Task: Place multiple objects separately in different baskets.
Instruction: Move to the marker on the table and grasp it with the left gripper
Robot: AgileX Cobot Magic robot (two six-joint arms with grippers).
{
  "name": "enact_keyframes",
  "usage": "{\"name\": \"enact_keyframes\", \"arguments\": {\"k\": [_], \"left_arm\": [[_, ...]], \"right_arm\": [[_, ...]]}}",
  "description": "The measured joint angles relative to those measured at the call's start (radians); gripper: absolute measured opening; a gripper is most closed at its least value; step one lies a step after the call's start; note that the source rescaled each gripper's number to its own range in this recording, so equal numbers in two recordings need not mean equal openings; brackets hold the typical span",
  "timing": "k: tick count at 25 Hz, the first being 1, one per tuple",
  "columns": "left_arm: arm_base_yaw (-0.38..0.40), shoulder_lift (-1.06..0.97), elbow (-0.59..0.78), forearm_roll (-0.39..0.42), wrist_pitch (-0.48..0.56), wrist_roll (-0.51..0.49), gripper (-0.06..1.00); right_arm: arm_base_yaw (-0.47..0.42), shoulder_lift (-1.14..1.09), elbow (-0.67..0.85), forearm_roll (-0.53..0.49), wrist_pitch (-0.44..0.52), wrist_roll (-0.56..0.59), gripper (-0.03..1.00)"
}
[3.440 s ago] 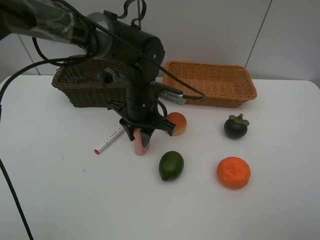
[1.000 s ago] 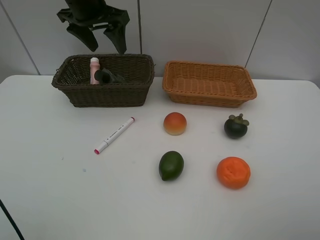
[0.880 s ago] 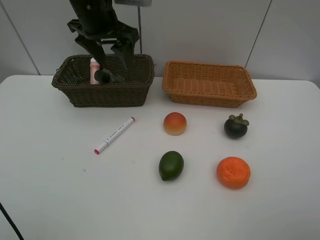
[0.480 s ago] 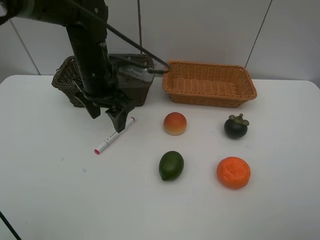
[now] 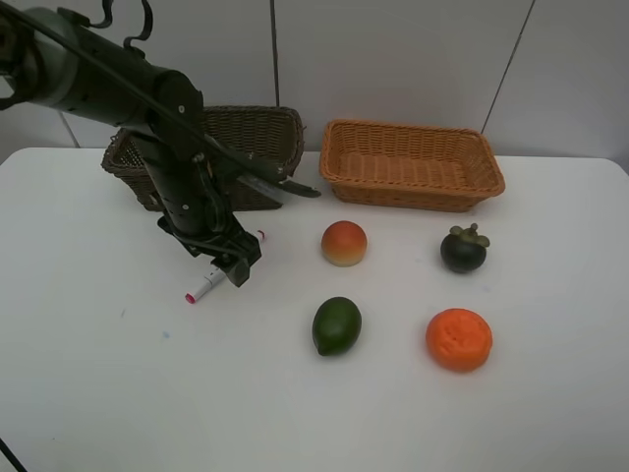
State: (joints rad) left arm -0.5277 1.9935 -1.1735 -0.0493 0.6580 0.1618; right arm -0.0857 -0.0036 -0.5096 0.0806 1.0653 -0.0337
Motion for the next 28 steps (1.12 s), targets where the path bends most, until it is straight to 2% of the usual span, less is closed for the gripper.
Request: {"name": "enact_keyframes", "arguments": {"k": [10,17,18,20,25,26,28], "left_arm": [[0.0,0.093,0.001,0.006,-0.079,0.005,0.9],[0.0,0.102,0.002,0.007,-0.092,0.005,0.89],[0.0,0.102,0.002,0.007,-0.092,0.002,0.85],[0.0,0.102,0.002,0.007,-0.092,-0.008,0.7],[0.0,0.102,0.002,0.007,-0.092,-0.021,0.1],[0.0,0.102,0.002,0.007,-0.092,-0.022,0.01],[0.0,0.102,0.002,0.008,-0.092,-0.023,0.0]], "right_arm": [[0.0,0.0,0.0,0.0,0.0,0.0,0.94],[0.0,0.0,0.0,0.0,0.0,0.0,0.94],[0.0,0.0,0.0,0.0,0.0,0.0,0.94],[0.0,0.0,0.0,0.0,0.0,0.0,0.94],[0.0,0.0,0.0,0.0,0.0,0.0,0.94],[0.0,0.0,0.0,0.0,0.0,0.0,0.94],[0.0,0.0,0.0,0.0,0.0,0.0,0.94]]}}
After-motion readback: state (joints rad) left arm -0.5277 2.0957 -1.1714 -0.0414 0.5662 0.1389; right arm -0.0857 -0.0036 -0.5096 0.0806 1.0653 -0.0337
